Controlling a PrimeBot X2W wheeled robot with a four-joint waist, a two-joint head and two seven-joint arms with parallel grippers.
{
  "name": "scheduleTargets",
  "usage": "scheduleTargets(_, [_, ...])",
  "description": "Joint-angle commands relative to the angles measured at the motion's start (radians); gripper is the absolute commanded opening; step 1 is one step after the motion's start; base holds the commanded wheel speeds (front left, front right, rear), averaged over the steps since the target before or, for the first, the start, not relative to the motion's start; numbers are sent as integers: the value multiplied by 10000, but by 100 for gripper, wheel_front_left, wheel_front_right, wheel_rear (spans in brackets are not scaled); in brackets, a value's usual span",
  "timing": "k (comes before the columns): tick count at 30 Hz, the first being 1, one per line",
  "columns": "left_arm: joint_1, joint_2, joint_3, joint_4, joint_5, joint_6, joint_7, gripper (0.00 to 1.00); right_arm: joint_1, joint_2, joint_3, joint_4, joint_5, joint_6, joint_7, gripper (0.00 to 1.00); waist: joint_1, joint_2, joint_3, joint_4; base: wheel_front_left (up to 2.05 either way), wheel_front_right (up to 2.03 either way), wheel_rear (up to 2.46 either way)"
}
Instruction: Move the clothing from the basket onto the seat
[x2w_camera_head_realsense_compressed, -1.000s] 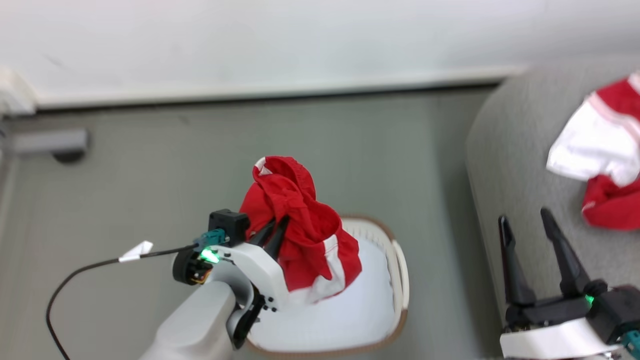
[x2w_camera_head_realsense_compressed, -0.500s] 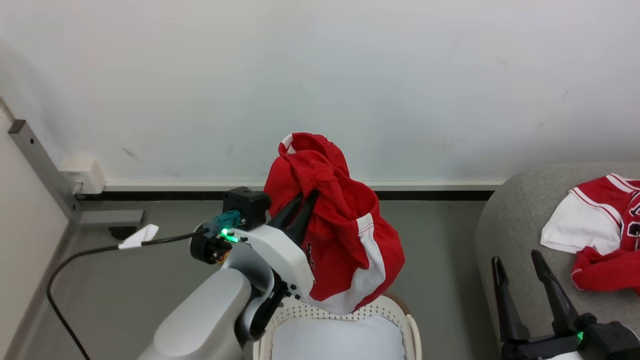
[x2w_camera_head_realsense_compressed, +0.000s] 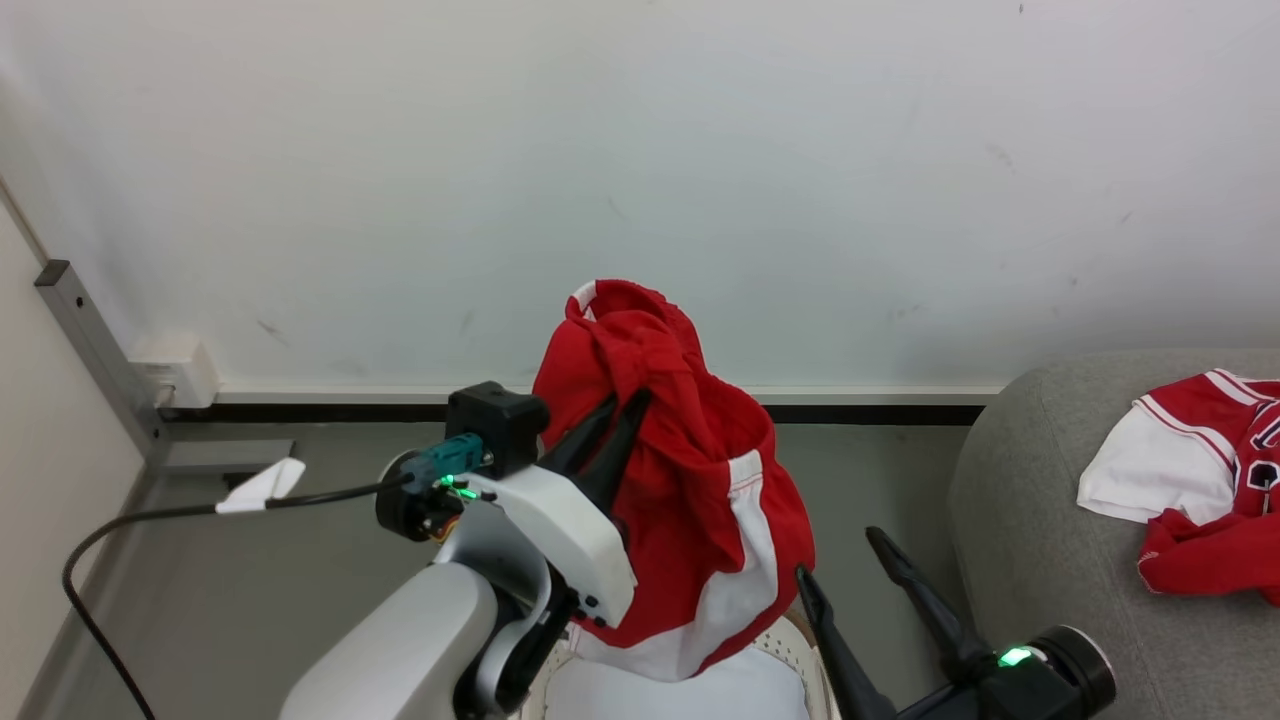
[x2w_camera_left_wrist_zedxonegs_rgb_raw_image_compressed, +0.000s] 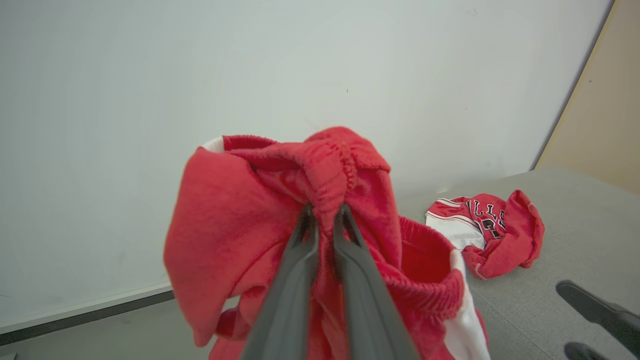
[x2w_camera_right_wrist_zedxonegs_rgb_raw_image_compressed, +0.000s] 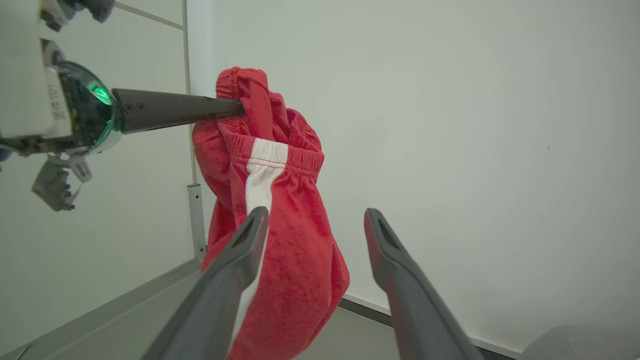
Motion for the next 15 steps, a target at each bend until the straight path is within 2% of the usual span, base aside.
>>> scheduleTargets(1, [166,74,-16,-104,46,43,37,0,-187,-22,186,128,-73,-22,6,100,1,-1,1,-22,0,0,0])
scheduleTargets(7, [269,-8,-253,-499,103,78,188,0,-1120,-25,982,1023,-176,-22,6,100,1,-1,-2,-27,0,0,0])
scheduleTargets(12, [310,-198,-601,-802,62,-36,416,0,-2289,-19,1683,2510,-767,-22,6,100,1,-1,-53,29,0,0,0])
scheduleTargets(15, [402,-355,-779,-942,-40,-58,522,0,-2968,-22,2022,3192,-718,-22,6,100,1,-1,-91,94,0,0,0])
